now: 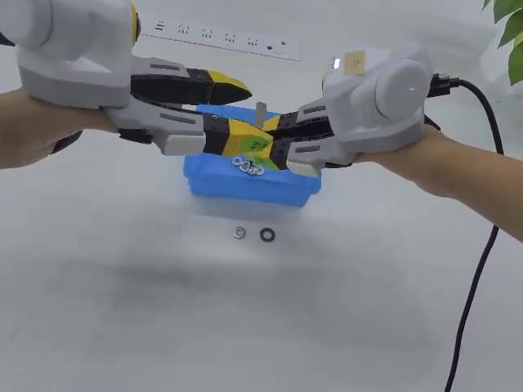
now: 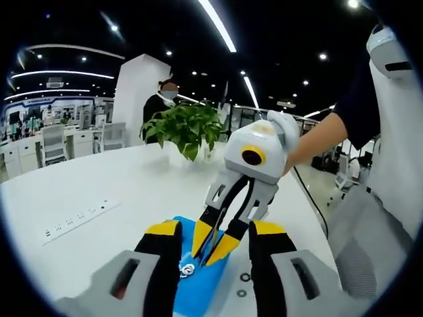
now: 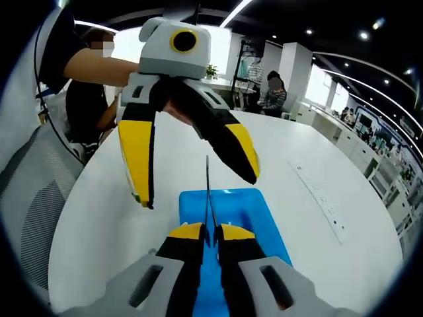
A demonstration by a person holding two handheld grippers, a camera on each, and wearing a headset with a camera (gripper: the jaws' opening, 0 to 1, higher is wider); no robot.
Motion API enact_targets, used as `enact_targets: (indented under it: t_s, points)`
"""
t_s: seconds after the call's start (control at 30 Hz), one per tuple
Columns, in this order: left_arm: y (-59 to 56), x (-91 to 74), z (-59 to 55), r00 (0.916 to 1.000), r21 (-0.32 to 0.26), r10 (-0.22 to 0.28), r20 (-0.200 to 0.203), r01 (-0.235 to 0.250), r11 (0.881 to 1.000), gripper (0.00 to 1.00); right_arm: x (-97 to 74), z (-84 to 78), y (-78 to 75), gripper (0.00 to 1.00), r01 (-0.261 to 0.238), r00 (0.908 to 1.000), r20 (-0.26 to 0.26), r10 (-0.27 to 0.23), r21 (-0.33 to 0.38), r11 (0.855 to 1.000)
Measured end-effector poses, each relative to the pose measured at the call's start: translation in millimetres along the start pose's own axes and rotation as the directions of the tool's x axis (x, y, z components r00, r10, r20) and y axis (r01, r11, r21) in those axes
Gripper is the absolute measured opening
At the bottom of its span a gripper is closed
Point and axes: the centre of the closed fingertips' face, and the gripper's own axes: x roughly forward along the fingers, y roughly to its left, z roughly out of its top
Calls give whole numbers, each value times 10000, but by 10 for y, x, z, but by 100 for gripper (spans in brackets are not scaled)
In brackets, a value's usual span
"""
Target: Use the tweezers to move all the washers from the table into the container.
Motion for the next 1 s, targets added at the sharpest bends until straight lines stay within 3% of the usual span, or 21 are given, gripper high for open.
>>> enact_targets:
  t_s: [0.1,0.47,0.73,0.87,0.93,0.97,1.0]
  points:
    - [22,-9,-2,9999,-28,-70,78,71,10000,31,8,4,5,9,-38,10000,3,38,-1,10000]
    - [-46,26,-29,9985,385,-543,-65,545,9978,16,10,-8,13,9,-135,9999,-97,133,-219,9997]
    - [-35,35,-30,9984,779,-548,-162,559,9954,9,14,16,52,9,-213,9997,-112,209,-350,9992]
    - [-56,37,-22,9986,1393,-453,-283,488,9890,7,10,13,52,9,-206,9997,-169,199,-455,9987]
    - [-16,22,-7,9990,2501,-114,-434,219,9680,5,6,17,50,10,-155,9997,-195,143,-605,9980]
    - [-21,22,12,9992,2649,-42,-401,147,9642,5,2,45,15,10,70,9999,-109,-81,-1019,9948]
    - [-55,29,17,9993,2475,-142,-351,225,9686,5,-7,61,-15,10,213,9996,-145,-236,-1444,9893]
